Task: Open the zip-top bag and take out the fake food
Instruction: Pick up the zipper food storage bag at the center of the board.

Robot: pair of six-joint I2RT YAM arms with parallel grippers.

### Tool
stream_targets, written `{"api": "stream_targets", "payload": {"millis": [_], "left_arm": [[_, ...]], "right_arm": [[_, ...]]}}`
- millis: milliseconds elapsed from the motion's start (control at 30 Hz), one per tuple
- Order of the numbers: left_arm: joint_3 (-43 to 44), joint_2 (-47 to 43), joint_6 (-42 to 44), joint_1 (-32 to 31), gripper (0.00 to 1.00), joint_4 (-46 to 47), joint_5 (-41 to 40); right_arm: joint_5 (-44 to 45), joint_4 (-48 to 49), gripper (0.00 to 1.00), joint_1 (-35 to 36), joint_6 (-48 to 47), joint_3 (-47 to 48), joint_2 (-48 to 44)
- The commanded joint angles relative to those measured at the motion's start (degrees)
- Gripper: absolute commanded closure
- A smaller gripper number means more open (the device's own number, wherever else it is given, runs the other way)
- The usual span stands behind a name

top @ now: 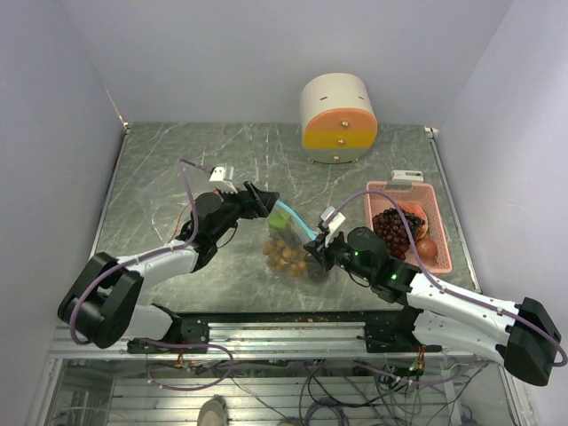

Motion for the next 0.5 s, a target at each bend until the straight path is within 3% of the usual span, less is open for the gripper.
{"api": "stream_targets", "payload": {"millis": [0, 167, 300, 467], "left_arm": [[-0.42, 4.34, -1.51, 1.26, 0.03, 12.35, 5.93], [0.75, 5.85, -1.02, 1.38, 0.01, 9.7, 2.0], [2.18, 6.88, -0.9, 1.38, 0.01, 10.3, 4.2], [3.55, 12.37, -3.3, 1.32, 0.24, 17.94, 14.08]], "right_arm": [[-2.27, -0.08, 1.0, 0.47, -0.26, -0.4, -1.65], [-4.92, -0.14, 1.0, 0.5, -0.43, -0.72, -3.76], [-6.66, 0.13, 1.0, 0.43, -0.57, -1.11, -5.71], [-6.96, 1.2, 1.0, 0.43, -0.66, -1.48, -6.83]]}}
